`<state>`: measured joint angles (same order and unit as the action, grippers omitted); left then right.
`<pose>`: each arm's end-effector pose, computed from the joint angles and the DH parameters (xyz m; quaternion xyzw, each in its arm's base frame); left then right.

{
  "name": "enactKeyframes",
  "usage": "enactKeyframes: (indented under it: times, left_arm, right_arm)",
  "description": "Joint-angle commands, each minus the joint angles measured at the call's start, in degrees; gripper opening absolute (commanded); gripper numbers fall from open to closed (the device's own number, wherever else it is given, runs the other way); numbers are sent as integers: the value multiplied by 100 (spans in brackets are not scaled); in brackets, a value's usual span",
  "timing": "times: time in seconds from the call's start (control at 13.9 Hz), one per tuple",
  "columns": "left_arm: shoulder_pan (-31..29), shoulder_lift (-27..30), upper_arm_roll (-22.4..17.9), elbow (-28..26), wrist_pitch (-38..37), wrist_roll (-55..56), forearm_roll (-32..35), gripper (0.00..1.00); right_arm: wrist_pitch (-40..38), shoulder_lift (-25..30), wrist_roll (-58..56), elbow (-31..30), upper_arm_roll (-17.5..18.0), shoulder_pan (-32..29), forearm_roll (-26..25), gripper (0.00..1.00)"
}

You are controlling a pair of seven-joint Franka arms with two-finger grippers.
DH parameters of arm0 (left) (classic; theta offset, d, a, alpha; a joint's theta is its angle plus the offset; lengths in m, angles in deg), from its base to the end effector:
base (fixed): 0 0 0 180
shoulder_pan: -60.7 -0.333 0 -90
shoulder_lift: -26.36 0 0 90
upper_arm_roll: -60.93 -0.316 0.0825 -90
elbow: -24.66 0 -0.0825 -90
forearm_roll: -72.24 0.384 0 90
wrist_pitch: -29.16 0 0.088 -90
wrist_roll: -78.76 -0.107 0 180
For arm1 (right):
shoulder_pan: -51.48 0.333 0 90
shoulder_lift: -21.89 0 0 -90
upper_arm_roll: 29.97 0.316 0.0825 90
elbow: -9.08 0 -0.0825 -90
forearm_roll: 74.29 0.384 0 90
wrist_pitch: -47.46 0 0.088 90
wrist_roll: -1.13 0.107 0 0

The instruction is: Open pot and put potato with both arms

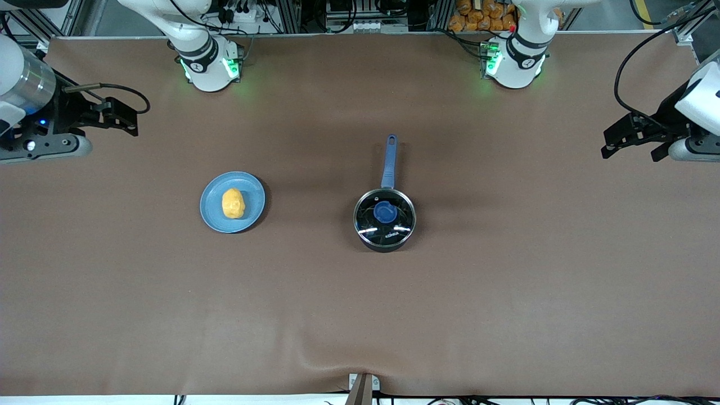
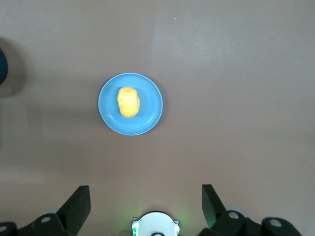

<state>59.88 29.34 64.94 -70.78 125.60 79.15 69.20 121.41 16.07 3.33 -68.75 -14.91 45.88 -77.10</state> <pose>0.5472 -0.0366 0.6182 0.9988 -0.0224 0.0339 0.0257 0.5492 0.0761 0.6450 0.9948 0.0587 -0.0813 0.0192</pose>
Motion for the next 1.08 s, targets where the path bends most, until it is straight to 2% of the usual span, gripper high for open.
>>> enactKeyframes:
  times: [0.0,0.14,0.29,0.36,0.65,0.86,1.01]
  left_arm:
    - [-33,54,56,8,-47,76,92,100]
    - [-33,45,47,17,-38,85,84,100]
    - [-33,45,56,17,-46,85,92,100]
    - [-33,54,56,17,-46,93,92,100]
    - [-33,54,56,-9,-55,277,57,100]
    - [-68,45,47,-36,-55,261,48,100]
    - [-77,1,30,17,-55,260,48,100]
  right_arm:
    - [146,326,-131,-242,-633,539,105,100]
    - [155,476,-272,-346,-907,551,114,100]
    - [609,904,-1148,-950,-1312,543,262,100]
    - [734,1055,-1221,-1197,-1322,525,281,100]
    - [621,1074,-1126,-1218,-1208,507,281,100]
    - [533,1083,-712,-1209,-708,174,281,100]
    - [524,1074,-712,-1200,-707,165,281,100]
